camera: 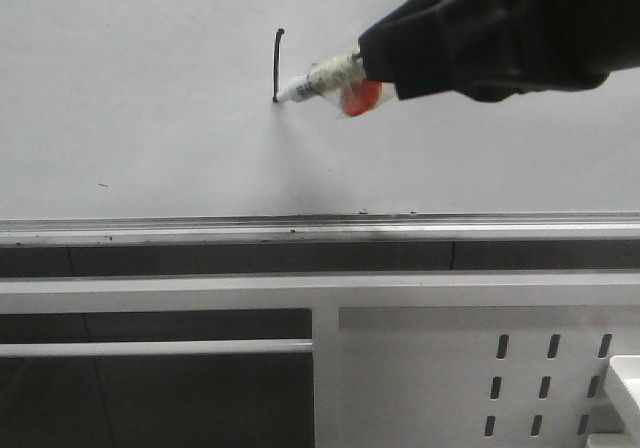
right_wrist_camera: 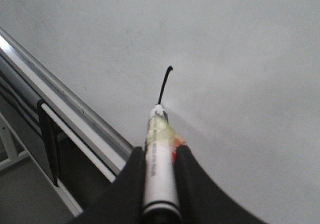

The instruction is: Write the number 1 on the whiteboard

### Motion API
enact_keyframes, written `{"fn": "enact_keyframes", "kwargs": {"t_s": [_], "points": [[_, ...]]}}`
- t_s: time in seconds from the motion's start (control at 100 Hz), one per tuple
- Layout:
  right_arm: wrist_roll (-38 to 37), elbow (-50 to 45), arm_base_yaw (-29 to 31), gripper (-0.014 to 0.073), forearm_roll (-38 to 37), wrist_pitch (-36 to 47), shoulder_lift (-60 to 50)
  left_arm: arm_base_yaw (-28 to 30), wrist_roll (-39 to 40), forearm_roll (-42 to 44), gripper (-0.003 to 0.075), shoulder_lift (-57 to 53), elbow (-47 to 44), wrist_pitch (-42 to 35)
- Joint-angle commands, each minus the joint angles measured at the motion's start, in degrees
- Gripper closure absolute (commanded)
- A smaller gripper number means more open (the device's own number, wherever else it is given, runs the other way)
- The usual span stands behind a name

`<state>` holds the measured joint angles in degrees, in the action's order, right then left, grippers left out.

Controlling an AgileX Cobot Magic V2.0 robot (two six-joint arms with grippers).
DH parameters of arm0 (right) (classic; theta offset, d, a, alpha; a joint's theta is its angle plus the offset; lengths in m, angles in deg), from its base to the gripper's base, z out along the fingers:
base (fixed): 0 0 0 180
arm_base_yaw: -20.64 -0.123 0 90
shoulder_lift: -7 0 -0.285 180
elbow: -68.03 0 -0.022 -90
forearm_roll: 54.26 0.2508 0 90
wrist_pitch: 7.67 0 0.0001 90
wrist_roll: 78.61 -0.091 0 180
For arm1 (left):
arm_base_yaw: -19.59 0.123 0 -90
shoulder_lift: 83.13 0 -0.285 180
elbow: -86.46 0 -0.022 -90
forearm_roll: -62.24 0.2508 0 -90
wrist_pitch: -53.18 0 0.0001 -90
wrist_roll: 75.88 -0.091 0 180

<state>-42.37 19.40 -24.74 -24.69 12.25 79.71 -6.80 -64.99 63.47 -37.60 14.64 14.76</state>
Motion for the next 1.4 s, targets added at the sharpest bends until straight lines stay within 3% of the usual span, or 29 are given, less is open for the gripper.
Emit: {"fn": "enact_keyframes", "kwargs": {"t_s": [0.0,0.28,0.46,0.58,0.66,0.79,0.97,1.07,1.26,1.39], "points": [[0.1,1.8,0.5,0.0663,-0.3,3.6,0.3,0.1,0.6,-0.6,0.074,0.4,1.5,-5.1],[0.1,1.8,0.1,0.0663,-0.3,2.7,1.7,0.1,0.6,-0.6,0.074,0.4,1.5,-5.7],[-1.0,1.9,-3.5,0.0663,-0.2,-2.9,-1.4,0.1,0.6,1.4,0.074,0.4,1.5,-5.9],[-1.0,1.9,-6.9,0.0663,-0.2,-6.0,-4.8,0.1,0.6,10.9,0.074,0.4,1.5,-5.9],[-0.9,3.3,-7.5,0.0663,-0.3,-12.8,-6.6,0.1,0.6,19.7,0.074,0.4,1.6,-5.9],[-0.9,7.9,-6.1,0.0663,-4.1,-25.6,-6.8,0.1,1.4,35.6,0.0739,0.4,2.0,-5.7],[-0.9,14.8,-2.9,0.0663,-7.2,-39.4,-5.7,0.1,6.8,48.5,0.0734,0.7,2.3,-2.4],[-0.9,17.1,-1.2,0.0663,-8.6,-44.4,-5.5,0.1,10.2,50.9,0.0666,2.6,2.9,-2.5],[-0.9,19.3,-0.8,0.0663,-9.0,-46.3,-5.4,0.0,10.8,51.2,0.0482,9.1,6.0,-4.2],[-0.9,22.5,-0.8,0.0663,-9.4,-49.9,-4.0,-2.2,10.9,53.6,0.047,15.3,9.1,-5.8]]}}
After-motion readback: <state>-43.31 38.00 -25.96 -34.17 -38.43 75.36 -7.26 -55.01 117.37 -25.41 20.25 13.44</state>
